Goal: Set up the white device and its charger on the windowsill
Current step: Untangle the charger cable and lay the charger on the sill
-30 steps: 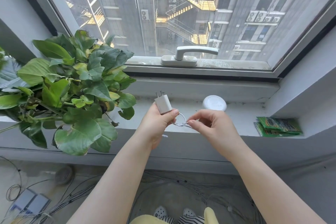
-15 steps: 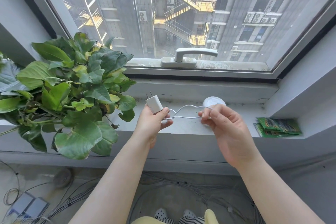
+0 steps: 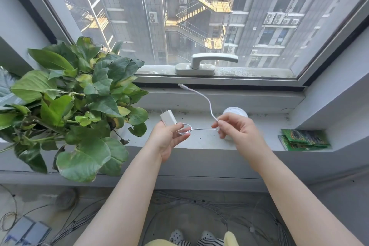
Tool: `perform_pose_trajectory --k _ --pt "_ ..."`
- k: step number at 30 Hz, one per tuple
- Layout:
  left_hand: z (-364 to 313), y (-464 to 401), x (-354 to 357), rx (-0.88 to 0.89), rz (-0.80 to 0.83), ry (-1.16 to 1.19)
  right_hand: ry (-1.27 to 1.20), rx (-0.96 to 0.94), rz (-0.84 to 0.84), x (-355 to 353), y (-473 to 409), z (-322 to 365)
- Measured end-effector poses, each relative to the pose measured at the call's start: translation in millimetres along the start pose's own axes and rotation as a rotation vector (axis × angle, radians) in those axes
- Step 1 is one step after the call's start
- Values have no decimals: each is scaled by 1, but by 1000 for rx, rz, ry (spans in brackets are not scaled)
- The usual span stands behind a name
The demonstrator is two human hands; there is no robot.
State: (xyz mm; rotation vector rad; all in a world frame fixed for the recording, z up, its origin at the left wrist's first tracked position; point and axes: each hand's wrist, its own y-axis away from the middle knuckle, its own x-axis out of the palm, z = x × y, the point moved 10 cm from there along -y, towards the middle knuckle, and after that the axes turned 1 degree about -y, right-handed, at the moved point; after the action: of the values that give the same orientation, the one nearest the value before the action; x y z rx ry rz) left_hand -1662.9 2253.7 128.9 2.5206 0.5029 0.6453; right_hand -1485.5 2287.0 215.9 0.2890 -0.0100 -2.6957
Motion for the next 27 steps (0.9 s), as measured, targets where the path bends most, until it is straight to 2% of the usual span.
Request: perform_pose_trajectory --k 4,7,12,18,27 --pt "11 -4 10 -102 138 49 222 76 64 7 2 -27" --pt "16 -4 12 -149 199 119 295 77 94 11 5 -31" --pt "9 -7 10 -115 161 81 371 81 204 21 9 -41" --pt "4 0 19 -51 202 -5 413 -13 0 25 -7 -32" --pt "-21 15 24 75 205 43 437 -200 32 46 -25 -5"
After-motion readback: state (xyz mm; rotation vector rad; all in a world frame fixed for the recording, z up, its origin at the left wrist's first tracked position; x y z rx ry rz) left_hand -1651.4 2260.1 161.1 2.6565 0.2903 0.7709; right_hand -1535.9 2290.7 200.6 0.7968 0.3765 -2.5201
